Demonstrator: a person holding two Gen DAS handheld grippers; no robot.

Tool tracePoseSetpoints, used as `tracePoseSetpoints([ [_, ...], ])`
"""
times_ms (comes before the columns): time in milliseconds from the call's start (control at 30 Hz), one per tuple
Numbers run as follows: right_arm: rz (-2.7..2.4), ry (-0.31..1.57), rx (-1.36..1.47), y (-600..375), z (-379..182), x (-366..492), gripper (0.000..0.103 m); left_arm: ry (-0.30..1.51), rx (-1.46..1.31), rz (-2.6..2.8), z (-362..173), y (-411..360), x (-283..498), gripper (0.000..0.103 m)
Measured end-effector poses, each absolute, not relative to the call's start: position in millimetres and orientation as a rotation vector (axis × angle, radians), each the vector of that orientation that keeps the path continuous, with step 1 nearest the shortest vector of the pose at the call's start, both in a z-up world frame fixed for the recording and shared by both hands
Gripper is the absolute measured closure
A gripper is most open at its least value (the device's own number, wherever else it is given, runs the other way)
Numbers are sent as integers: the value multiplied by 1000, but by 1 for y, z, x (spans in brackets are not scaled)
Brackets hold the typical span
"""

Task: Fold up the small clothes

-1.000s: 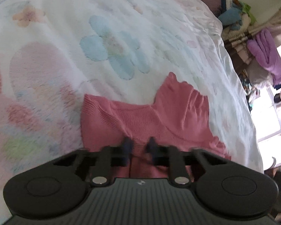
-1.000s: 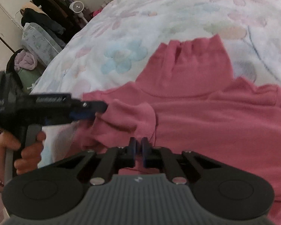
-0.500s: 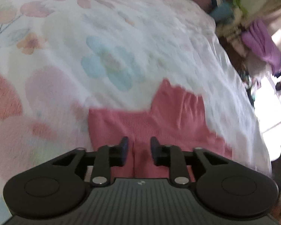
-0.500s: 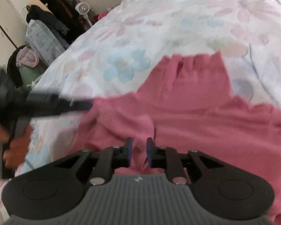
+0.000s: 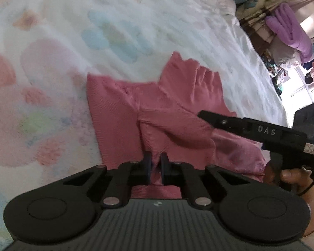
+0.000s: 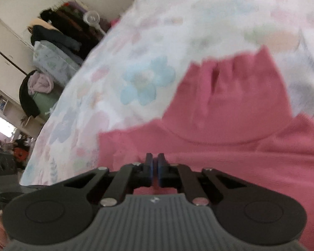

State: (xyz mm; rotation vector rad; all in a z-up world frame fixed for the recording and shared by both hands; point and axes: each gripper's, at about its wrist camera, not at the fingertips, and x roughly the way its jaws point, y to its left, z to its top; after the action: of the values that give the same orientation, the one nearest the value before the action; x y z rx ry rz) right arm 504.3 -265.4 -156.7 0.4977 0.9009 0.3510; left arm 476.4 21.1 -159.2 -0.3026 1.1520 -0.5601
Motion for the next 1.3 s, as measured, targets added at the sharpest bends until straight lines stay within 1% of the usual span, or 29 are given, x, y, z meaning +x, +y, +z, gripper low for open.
tracePoseSetpoints([
  [100,198,878,503,-283,-155,497,103,1175,-304,-546,-161,35,472,96],
  [233,245,971,443,-272,-169,503,103,1172,-315,-547,-165,35,469,96],
  [333,250,919,372,-258,-157,501,89,1158,-310,-540,-163,32,470,96],
  [367,275,890,355,-252,-150,502,82,1154,-304,-544,-161,32,471,96],
  [467,388,851,309,-233,-133,507,82,1164,-288,-550,-160,29,473,96],
  [533,449,866,282,-218,-129,515,82,1183,-278,-539,-161,28,476,96],
  [767,524,967,215,-177,-143,540,83,1206,-213,-539,-159,19,479,96],
  [800,517,987,191,-174,-147,540,100,1208,-211,-540,-159,19,479,96],
  [833,518,996,183,-173,-151,539,103,1208,-210,-544,-159,19,479,96],
  [1000,462,917,235,-183,-144,552,103,1194,-155,-573,-155,21,470,97],
  [1100,416,909,249,-188,-139,563,102,1195,-149,-584,-155,24,467,98],
  [1167,410,906,233,-192,-134,562,99,1171,-160,-570,-155,29,465,94],
  [1267,404,888,212,-203,-126,547,99,1167,-199,-576,-150,38,466,91],
  [1300,397,887,207,-208,-124,541,99,1151,-211,-579,-147,41,464,84],
])
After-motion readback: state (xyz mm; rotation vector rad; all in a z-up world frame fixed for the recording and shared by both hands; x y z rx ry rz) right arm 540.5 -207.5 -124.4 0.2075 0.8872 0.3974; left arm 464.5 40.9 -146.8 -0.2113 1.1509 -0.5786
